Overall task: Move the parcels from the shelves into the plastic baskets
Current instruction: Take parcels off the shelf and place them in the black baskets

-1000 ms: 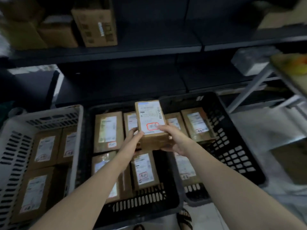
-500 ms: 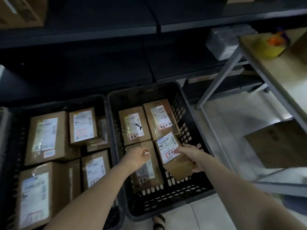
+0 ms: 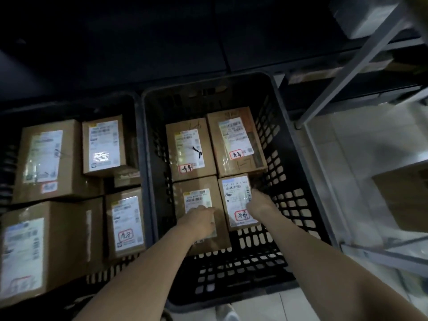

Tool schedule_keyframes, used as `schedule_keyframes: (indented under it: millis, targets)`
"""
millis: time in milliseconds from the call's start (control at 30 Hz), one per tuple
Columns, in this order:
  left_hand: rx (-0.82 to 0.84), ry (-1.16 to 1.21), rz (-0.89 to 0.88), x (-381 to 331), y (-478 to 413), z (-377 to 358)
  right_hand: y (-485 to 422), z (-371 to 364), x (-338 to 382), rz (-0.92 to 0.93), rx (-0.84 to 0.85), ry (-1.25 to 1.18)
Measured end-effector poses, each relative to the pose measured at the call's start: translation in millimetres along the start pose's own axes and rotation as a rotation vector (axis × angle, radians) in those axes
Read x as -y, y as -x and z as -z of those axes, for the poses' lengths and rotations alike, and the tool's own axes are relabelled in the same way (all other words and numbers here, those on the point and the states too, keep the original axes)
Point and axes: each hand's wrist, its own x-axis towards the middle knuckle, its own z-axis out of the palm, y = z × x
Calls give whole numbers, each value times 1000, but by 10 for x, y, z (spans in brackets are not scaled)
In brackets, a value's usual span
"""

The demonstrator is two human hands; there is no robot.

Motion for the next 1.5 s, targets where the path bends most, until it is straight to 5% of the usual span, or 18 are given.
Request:
schedule_keyframes:
  millis: [400, 667, 867, 1167, 1500]
  targets:
    - [-651, -258, -1, 335, 1720, 411, 1641, 168, 949, 675, -448, 528]
    - [-1063, -235, 235, 1332, 4418, -154, 3891, -583, 1972, 1205, -716, 488]
    - [-1313, -219, 570, 2250, 6666, -921, 5960, -1400, 2930, 1750, -791, 377]
    - [-1478, -239, 1127, 2878, 9178, -2366, 8668, -2825, 3663, 2431, -475, 269]
    - [-1458, -73, 1667, 2903, 10548, -4072, 10470, -4409, 3665, 2861, -5, 334]
